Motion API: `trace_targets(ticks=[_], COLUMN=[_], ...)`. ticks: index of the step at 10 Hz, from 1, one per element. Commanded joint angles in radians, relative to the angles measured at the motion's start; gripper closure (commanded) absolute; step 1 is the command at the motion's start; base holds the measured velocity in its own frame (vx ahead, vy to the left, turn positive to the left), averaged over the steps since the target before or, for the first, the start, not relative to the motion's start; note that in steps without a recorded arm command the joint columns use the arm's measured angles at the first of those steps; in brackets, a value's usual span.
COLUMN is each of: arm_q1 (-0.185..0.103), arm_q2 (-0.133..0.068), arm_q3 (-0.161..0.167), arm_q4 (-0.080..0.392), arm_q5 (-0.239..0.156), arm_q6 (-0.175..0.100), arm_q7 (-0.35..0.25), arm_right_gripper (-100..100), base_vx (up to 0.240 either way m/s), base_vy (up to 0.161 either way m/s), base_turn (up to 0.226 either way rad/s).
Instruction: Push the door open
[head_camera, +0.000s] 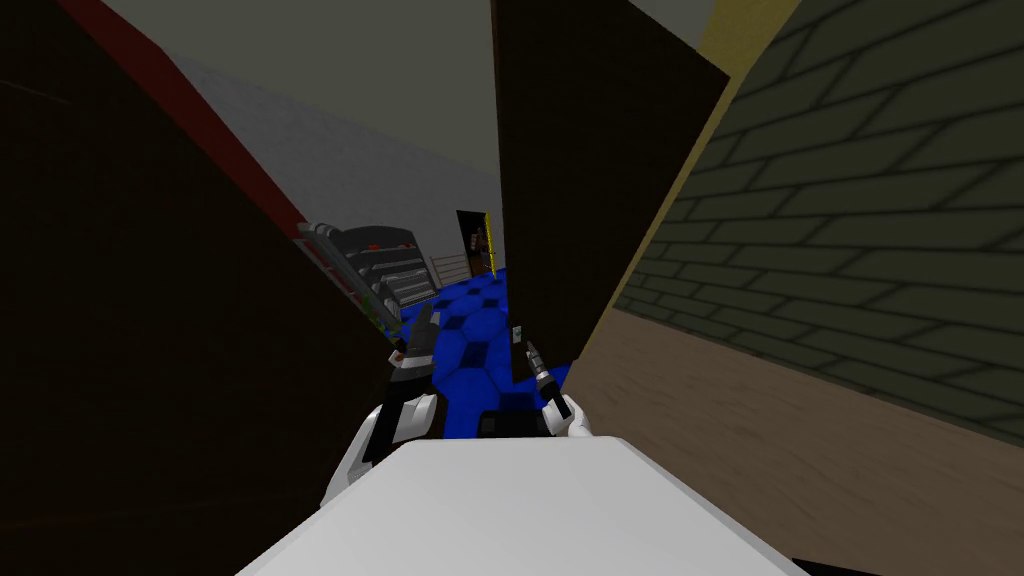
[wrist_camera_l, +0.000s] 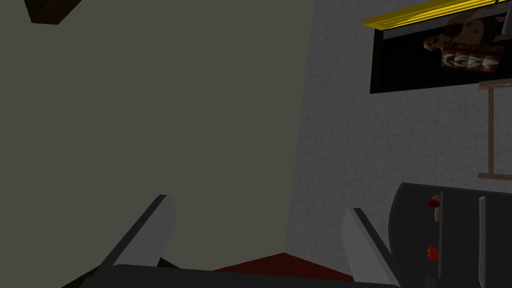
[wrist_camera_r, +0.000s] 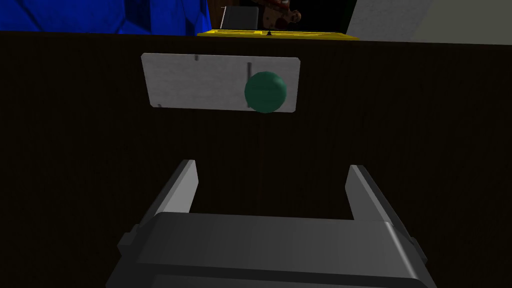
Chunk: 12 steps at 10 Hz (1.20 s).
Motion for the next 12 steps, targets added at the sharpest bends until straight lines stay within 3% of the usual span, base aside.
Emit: trace_targets(ticks=[1,7,8,12], arm_q1=[-0.001,-0.001,-0.001,-0.001], arm_q2=[0.000,0.011,0.011,0.011], arm_q3=[-0.004,-0.013,-0.013,-0.013], arm_q4=[0.007,0.016,0.016,0.016], arm_q5=[-0.001,-0.003,-0.003,-0.003], arm_q6=[-0.009,-0.023,-0.023,-0.023], arm_q7=[0.002,0.008,0.008,0.008], arm_right_gripper=[-100,-100,100,100], base_vx=[0.188,0.165,-0.014,-0.013], base_vy=[0.091,0.069,-0.005,-0.007], base_turn=[0.027,0.017,0.012,0.004])
